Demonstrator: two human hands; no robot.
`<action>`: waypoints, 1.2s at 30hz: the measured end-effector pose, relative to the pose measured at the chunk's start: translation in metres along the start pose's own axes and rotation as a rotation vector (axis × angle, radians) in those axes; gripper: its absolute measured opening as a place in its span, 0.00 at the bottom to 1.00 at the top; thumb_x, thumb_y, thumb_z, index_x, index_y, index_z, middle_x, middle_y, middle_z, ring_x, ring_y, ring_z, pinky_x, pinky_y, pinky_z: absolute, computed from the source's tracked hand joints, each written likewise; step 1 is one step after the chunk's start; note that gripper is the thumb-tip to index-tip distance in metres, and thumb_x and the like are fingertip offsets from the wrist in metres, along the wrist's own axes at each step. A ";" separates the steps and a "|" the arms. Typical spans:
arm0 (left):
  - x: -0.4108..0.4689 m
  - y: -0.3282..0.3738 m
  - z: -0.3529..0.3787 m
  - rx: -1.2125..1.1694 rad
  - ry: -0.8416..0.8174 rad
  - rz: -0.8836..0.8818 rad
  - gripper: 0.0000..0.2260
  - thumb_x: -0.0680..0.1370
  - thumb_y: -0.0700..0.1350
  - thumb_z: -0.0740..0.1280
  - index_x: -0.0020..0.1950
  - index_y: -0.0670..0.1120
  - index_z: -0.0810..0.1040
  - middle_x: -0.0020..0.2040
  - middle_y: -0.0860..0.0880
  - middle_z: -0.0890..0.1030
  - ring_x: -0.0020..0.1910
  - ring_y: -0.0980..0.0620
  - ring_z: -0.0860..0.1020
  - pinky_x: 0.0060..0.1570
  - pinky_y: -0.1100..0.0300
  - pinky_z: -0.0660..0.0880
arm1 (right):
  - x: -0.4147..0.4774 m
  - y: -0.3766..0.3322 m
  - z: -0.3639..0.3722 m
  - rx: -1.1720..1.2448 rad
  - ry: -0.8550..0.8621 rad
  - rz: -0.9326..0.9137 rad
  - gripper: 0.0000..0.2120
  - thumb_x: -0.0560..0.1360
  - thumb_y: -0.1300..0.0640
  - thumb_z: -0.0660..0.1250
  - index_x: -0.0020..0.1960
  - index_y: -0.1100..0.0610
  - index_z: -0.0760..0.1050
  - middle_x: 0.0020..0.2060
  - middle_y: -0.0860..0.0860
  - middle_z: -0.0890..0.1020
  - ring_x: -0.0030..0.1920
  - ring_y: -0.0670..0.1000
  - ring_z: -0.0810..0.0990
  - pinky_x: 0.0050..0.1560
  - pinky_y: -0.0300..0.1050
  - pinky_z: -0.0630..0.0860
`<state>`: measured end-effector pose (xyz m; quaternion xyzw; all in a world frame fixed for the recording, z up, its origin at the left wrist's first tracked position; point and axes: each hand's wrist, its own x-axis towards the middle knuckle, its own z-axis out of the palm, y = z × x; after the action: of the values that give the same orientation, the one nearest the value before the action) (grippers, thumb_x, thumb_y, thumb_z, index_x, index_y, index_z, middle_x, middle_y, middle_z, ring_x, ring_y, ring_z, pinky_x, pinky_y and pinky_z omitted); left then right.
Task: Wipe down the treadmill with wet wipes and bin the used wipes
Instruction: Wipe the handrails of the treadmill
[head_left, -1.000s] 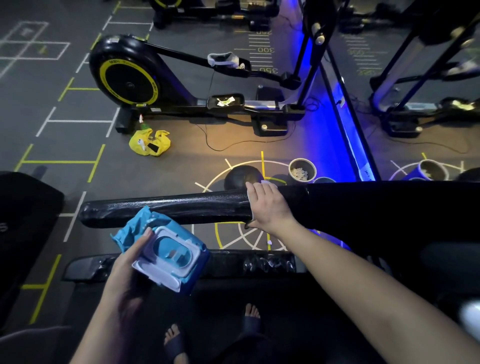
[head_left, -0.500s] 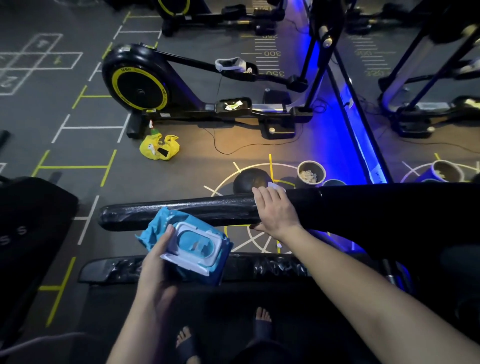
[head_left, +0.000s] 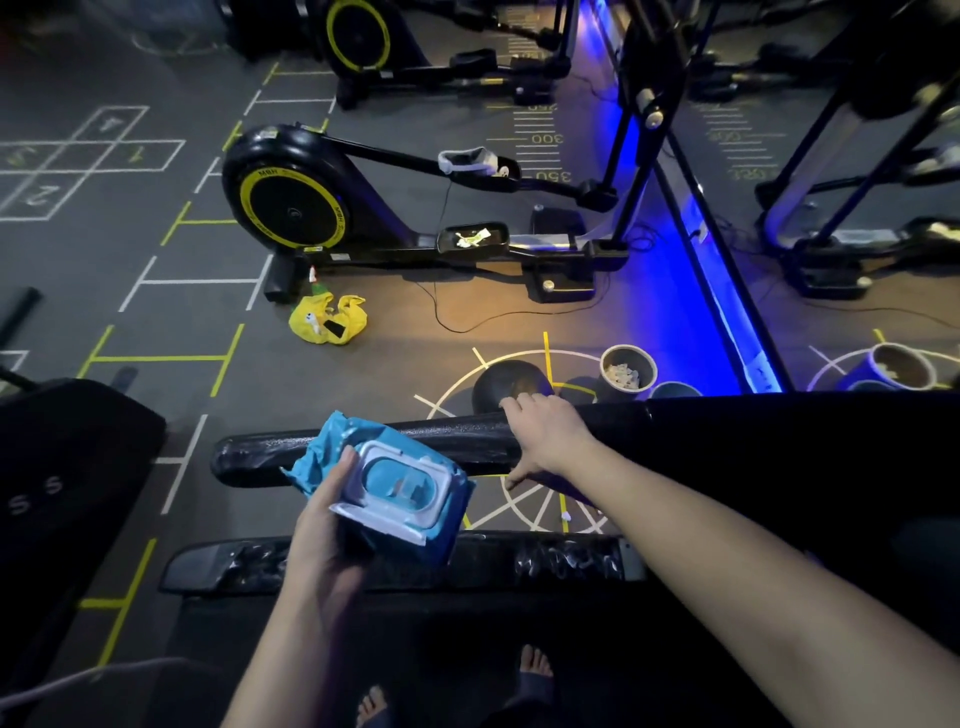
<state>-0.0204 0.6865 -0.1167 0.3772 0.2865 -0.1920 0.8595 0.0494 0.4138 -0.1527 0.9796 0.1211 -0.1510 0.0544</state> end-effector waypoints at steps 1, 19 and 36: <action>0.002 0.000 -0.002 0.015 0.000 0.005 0.23 0.76 0.54 0.75 0.68 0.45 0.82 0.63 0.42 0.85 0.63 0.40 0.83 0.70 0.40 0.74 | -0.001 0.000 0.002 -0.007 0.024 -0.007 0.52 0.55 0.26 0.76 0.67 0.56 0.67 0.58 0.53 0.78 0.57 0.56 0.79 0.55 0.51 0.76; 0.001 0.005 -0.039 0.018 0.036 -0.032 0.34 0.67 0.54 0.84 0.71 0.45 0.81 0.68 0.38 0.82 0.67 0.34 0.80 0.73 0.30 0.69 | -0.003 -0.012 0.030 -0.100 0.126 -0.066 0.72 0.56 0.27 0.76 0.80 0.66 0.45 0.60 0.59 0.76 0.56 0.59 0.78 0.60 0.54 0.75; 0.009 0.007 -0.065 0.114 0.072 -0.021 0.36 0.67 0.57 0.84 0.71 0.45 0.82 0.68 0.40 0.83 0.68 0.37 0.81 0.73 0.33 0.71 | -0.011 0.006 0.010 0.041 0.063 -0.103 0.74 0.56 0.27 0.77 0.81 0.61 0.38 0.81 0.56 0.49 0.80 0.56 0.53 0.79 0.51 0.54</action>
<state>-0.0326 0.7394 -0.1547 0.4292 0.3098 -0.2034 0.8237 0.0380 0.4041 -0.1583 0.9773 0.1696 -0.1252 0.0226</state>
